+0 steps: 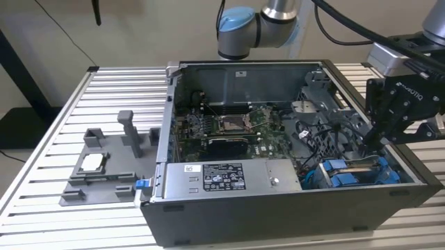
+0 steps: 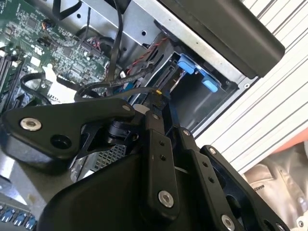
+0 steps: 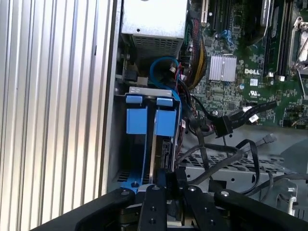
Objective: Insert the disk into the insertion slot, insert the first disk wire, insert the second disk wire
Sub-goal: 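Insert the first disk wire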
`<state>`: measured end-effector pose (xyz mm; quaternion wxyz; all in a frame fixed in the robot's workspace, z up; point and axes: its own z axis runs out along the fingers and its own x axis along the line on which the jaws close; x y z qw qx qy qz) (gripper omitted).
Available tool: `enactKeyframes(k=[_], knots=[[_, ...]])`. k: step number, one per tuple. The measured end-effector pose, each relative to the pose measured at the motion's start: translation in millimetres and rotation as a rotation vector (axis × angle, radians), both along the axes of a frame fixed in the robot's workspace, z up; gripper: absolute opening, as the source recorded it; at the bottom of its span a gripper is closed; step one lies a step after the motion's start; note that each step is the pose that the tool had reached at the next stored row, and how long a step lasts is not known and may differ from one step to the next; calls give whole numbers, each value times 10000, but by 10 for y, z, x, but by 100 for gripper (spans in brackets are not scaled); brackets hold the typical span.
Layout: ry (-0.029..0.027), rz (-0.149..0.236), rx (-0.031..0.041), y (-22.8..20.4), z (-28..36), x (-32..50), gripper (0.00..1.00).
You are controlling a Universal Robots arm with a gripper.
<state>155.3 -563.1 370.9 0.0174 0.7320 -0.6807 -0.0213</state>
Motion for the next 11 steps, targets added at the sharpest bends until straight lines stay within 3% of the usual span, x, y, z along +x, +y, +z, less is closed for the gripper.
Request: enactKeyframes(k=[1, 2, 11], knots=[[96, -1, 1, 0, -5, 10, 19], [155, -1, 4, 1, -13, 21, 19], [419, -83, 2, -1, -109, 73, 19]])
